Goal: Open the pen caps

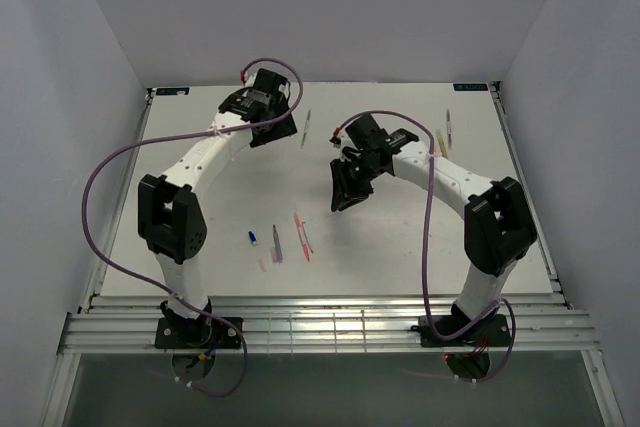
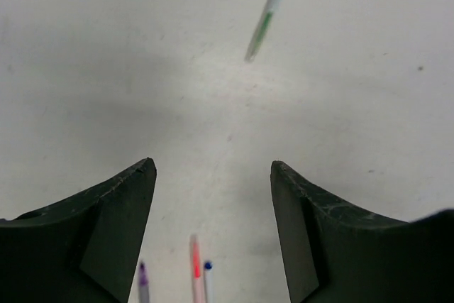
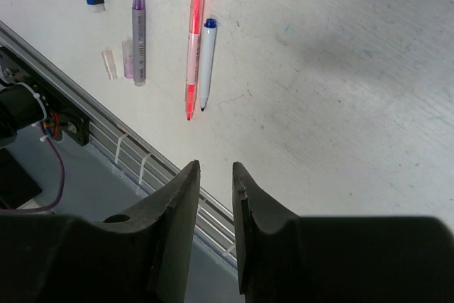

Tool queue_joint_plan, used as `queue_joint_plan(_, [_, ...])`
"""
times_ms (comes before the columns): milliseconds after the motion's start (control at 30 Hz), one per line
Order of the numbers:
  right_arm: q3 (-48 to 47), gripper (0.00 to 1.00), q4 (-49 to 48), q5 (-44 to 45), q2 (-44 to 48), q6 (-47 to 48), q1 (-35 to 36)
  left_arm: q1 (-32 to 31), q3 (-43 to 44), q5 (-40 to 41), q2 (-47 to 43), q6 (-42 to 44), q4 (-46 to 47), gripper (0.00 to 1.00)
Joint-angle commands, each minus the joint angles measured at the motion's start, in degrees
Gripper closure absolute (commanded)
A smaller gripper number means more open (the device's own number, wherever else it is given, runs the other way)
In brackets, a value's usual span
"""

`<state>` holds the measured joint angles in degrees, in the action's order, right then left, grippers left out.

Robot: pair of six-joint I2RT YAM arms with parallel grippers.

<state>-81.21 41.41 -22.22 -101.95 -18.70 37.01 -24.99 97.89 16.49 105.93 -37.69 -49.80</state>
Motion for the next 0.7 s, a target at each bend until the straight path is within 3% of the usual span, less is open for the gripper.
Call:
queue_joint_plan(0, [0.87, 0.68, 2.80, -0.46, 4.30, 1.47, -1.59, 0.12, 6.77, -4.97, 7.61, 8.85, 7.16, 0.24])
queue_joint_plan(233, [4.04, 0.66, 4.47, -0.37, 8.61, 1.74, -3.35, 0.12, 18.21, -7.88, 19.66, 18.00, 16.56, 0.29])
queue_joint_plan(400, [6.32, 0.65, 5.44, 0.16, 12.21, 1.82, -4.76, 0.12, 18.22, -8.67, 22.91, 23.09, 23.68, 0.33])
queue_joint_plan(667, [12.20, 0.65, 5.88, 0.86, 17.57, 1.39, -6.60, 0.21, 18.57, -9.98, 27.83, 26.88, 26.77, 0.37])
